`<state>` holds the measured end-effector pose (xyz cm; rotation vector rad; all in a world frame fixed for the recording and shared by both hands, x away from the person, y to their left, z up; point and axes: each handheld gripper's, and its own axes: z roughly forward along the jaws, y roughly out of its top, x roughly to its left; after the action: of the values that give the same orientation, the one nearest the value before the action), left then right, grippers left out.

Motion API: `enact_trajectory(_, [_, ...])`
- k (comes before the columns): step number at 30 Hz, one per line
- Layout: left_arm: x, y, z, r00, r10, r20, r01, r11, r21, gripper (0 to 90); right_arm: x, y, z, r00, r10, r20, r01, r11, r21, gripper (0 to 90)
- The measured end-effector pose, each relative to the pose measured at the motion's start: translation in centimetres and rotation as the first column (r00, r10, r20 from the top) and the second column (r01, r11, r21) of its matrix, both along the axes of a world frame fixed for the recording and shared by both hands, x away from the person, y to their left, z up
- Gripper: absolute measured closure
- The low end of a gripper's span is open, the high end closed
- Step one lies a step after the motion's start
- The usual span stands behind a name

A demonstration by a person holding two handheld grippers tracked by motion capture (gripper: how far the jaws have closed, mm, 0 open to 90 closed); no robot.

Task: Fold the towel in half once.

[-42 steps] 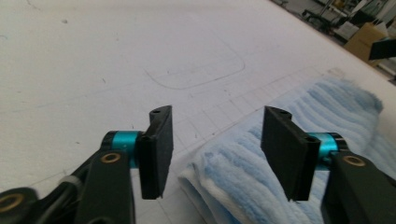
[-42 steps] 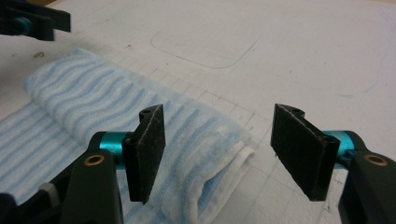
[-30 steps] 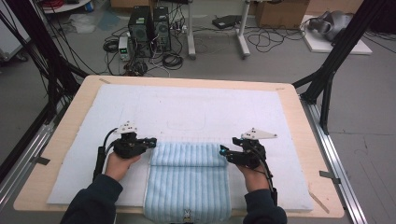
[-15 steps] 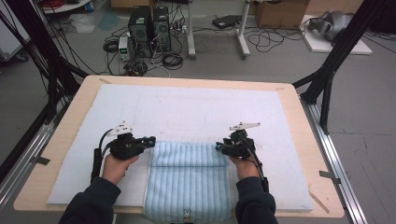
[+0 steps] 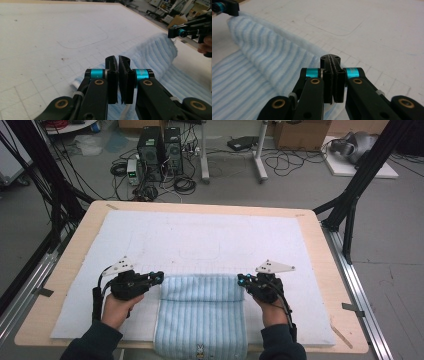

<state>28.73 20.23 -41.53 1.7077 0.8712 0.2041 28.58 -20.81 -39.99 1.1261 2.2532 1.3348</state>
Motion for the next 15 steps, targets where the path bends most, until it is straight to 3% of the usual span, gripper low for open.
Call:
enact_trajectory(5, [-1.9,0.3,-0.5,0.9999,-0.011,-0.009,0.011,0.9999,0.007,85.5,-2.5,0.3,-0.1,0.9994,0.022,0.027,-0.022,1.0,-0.011,89.2])
enact_trajectory(15, [-5.3,0.7,-2.0,0.9988,-0.024,-0.042,0.025,0.9994,0.022,85.4,-6.5,0.0,-2.0,0.9998,0.016,0.01,-0.016,1.0,-0.005,88.7])
